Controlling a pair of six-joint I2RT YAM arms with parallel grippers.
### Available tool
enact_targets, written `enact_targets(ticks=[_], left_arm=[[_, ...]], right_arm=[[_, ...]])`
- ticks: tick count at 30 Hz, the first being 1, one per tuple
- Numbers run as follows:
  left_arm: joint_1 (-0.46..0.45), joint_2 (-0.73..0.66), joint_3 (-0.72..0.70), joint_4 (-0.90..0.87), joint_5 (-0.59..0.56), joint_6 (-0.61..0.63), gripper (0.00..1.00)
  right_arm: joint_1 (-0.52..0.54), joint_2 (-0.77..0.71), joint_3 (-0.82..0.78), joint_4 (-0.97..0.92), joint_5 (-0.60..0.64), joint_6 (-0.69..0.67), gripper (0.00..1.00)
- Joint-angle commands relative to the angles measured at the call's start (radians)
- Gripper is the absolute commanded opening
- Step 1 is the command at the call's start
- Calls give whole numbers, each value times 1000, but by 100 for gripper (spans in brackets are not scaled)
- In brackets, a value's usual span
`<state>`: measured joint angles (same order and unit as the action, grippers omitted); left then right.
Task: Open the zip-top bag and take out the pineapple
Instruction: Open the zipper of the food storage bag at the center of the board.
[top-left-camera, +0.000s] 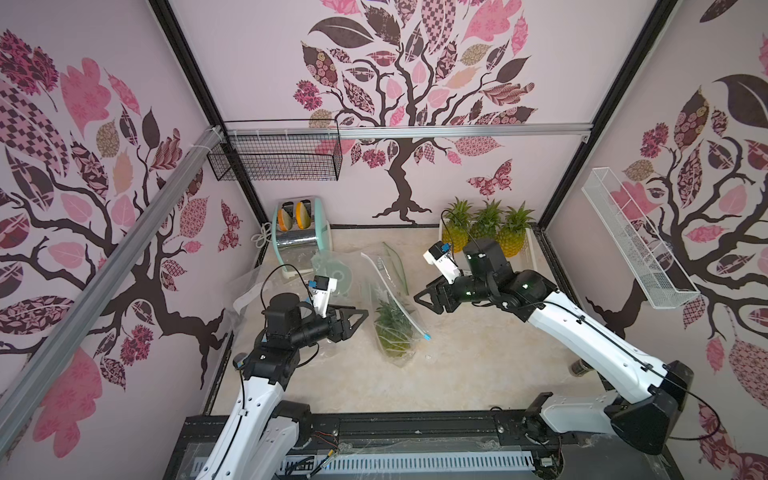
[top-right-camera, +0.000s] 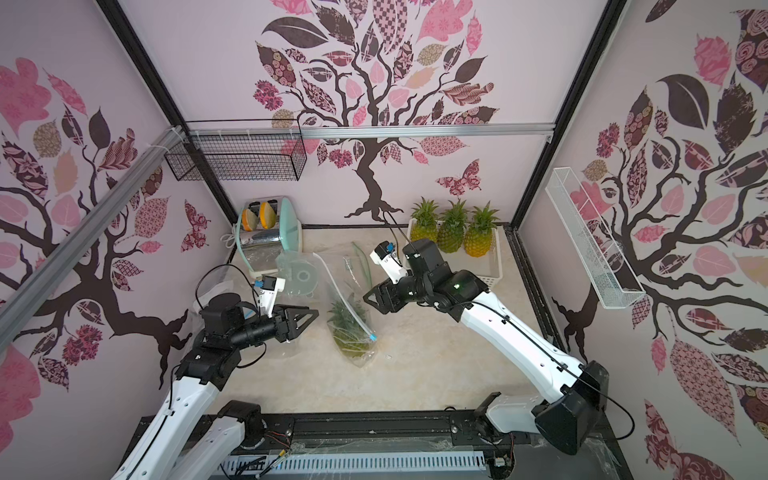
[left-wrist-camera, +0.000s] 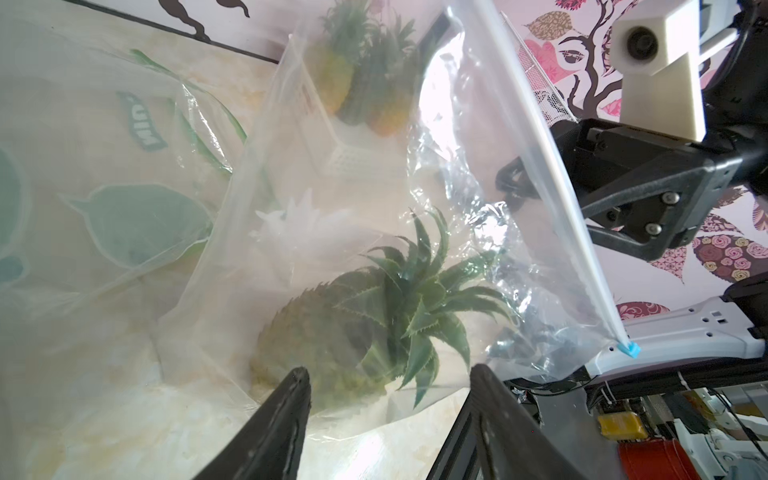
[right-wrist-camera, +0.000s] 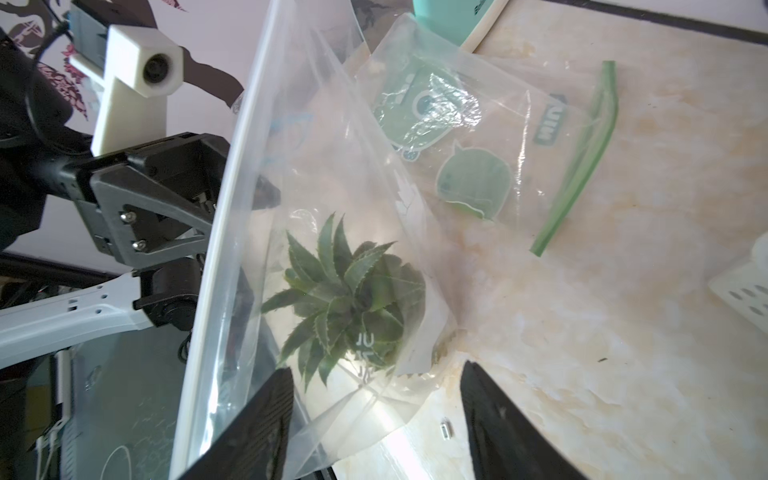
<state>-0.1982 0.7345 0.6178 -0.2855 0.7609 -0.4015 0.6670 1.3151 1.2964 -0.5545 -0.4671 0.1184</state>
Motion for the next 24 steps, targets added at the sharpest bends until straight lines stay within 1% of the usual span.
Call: enact_targets(ticks=[1, 7, 12, 14, 16, 19, 21, 24], left_arm=[[-48, 28, -3, 134, -16, -44, 64], [-102, 134, -1, 284, -20, -91, 64], [-112, 189, 21, 323, -18, -92, 64], [-113, 197, 28, 327, -23, -88, 62], [-113, 208, 29, 331, -20, -89, 55], [-113, 232, 26, 346, -7, -95, 34], [-113, 242, 26, 356, -5, -96, 23], [-114, 252, 22, 377, -5, -101, 13]], right_arm=[[1, 4, -16, 70, -114, 45, 66], [4, 34, -40, 132, -154, 82, 66], [10, 72, -50, 172, -190, 101, 66], [18, 91, -61, 196, -196, 115, 66], [30, 103, -68, 220, -201, 125, 65], [45, 104, -69, 246, -193, 135, 64], [48, 98, -73, 261, -185, 143, 64], [49, 96, -81, 270, -185, 148, 63]])
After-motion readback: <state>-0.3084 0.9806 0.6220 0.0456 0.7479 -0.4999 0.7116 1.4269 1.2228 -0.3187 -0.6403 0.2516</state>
